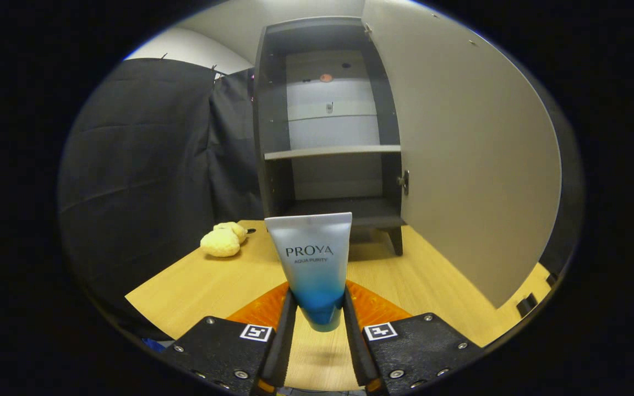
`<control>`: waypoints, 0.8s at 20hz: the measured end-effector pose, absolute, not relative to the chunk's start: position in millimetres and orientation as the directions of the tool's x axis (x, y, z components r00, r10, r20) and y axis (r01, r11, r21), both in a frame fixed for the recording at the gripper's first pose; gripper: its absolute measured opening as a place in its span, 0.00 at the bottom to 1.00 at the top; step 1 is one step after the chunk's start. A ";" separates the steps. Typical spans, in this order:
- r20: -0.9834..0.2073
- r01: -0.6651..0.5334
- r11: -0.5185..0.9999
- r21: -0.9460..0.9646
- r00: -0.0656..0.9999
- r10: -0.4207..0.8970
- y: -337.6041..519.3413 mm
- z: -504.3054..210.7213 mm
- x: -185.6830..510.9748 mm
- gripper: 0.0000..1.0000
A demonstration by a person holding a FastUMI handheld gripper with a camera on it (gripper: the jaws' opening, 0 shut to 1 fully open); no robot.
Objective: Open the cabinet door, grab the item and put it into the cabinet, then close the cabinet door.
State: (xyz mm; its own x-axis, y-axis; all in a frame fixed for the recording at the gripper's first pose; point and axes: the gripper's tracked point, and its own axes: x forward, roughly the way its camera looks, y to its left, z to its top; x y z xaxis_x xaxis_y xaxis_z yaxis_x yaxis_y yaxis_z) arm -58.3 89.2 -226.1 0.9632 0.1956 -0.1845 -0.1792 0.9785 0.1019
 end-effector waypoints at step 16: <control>0.020 -0.182 0.981 0.061 0.983 0.181 95.9 29.0 128.9 0.47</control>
